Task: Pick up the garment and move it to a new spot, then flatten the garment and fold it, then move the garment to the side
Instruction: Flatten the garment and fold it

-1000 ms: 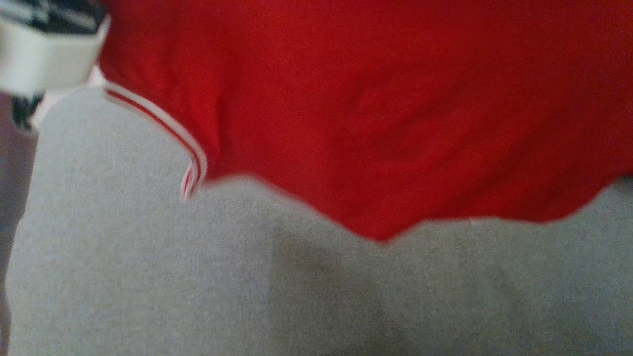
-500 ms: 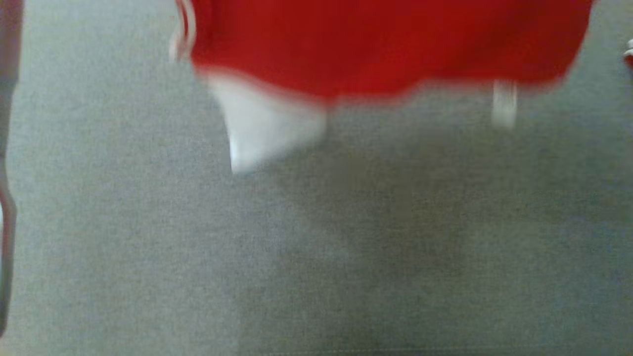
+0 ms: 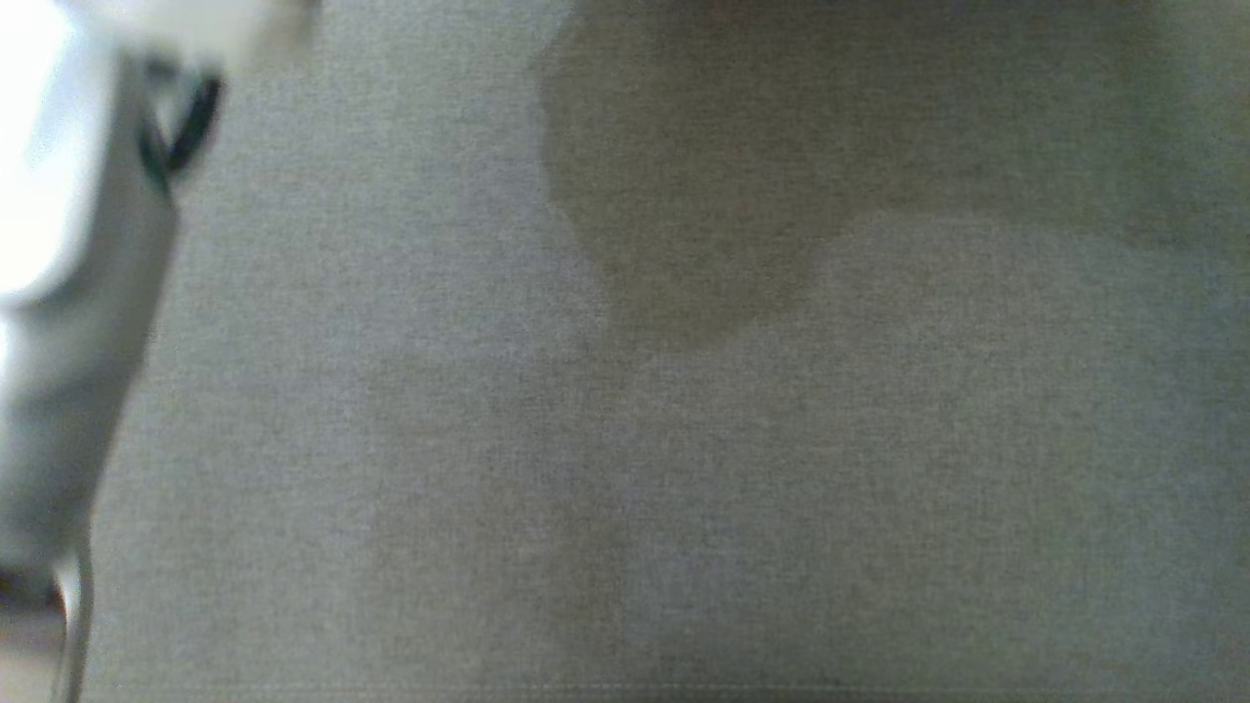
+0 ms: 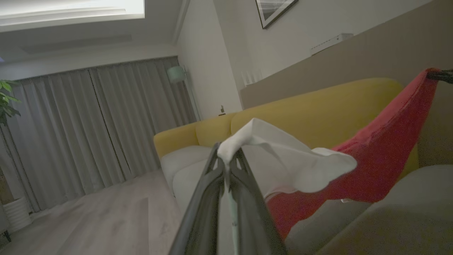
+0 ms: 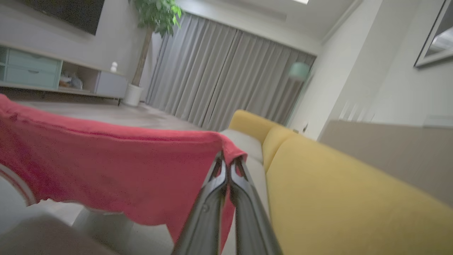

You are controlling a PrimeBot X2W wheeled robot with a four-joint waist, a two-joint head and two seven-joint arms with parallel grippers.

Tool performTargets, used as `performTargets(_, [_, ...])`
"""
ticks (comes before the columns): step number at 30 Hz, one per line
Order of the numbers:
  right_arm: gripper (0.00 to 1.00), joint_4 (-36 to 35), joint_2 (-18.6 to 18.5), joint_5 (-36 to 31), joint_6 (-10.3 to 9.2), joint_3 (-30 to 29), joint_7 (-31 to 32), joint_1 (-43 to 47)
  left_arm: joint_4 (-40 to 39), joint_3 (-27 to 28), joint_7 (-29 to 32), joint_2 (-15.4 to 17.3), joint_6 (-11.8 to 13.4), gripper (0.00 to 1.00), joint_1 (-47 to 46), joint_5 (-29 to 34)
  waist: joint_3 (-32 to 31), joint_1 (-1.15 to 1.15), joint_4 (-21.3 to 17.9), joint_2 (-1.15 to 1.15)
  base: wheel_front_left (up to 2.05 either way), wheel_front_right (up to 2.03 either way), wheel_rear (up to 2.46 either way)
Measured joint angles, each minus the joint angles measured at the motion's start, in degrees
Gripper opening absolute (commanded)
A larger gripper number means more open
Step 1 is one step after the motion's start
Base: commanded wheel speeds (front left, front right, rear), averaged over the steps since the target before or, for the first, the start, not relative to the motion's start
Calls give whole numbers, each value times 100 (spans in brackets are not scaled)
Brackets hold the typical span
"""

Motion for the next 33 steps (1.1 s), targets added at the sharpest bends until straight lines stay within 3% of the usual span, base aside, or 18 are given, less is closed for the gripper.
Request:
performTargets(4, [0,-81,37,83,0,-104,0,1328,-532,-371,1,381,0,0,1312,-216,-70,-3,42,0,0,0,0])
performTargets(12, [0,-426,344,59,0,-601,2,3519,-1289,-768,16,694,5,0,3619,-222,-396,-3,29,0,0,0,0])
performTargets(20, [0,-1332,727,107,0,-1366,3,5614,-2364,-938,244,1288,339,0,5795,-589,-889,-4,-66,1,0,0,0])
performTargets(26, [0,-1600,1001,108,0,-1538,5,6230,-3105,-864,439,1528,658,0,5990,-626,-998,-2,-105,1,0,0,0])
performTargets(30, [0,-1460,1098,216,0,-1535,5,5822,-2927,-736,443,1424,601,0,5339,-558,-816,-2,-142,1,0,0,0])
performTargets(33, [7,-1263,1100,218,0,-1504,7,5344,-2631,-719,437,1233,498,0,4598,-426,-646,-1,-173,1,0,0,0])
